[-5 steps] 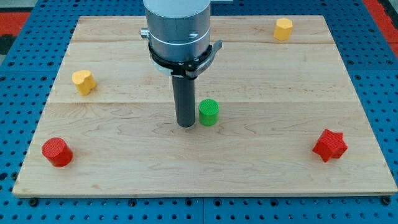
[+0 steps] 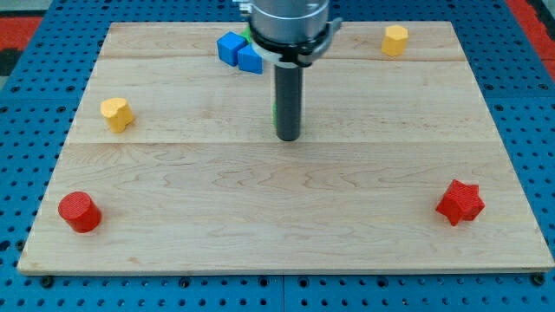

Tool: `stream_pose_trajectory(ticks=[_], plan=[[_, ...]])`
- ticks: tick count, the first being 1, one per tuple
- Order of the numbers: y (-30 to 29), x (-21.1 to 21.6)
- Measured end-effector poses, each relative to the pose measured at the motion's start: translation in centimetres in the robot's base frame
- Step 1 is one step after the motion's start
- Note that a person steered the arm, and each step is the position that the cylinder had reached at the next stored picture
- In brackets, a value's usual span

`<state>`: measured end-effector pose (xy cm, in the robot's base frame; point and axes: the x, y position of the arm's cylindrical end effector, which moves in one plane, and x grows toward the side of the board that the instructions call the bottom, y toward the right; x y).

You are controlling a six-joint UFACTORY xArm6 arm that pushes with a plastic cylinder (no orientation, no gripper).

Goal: Move the green circle close to the group of blocks

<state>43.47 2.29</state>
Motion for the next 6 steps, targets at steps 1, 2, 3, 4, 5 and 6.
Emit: stream_pose_trajectory(ticks=[1, 2, 3, 4, 5, 6], plan=[[0.6, -4.2], [-4.0, -5.9], [-6.1, -5.3], [-7.4, -7.1], [-8.4, -9.0], [-8.6, -8.6]])
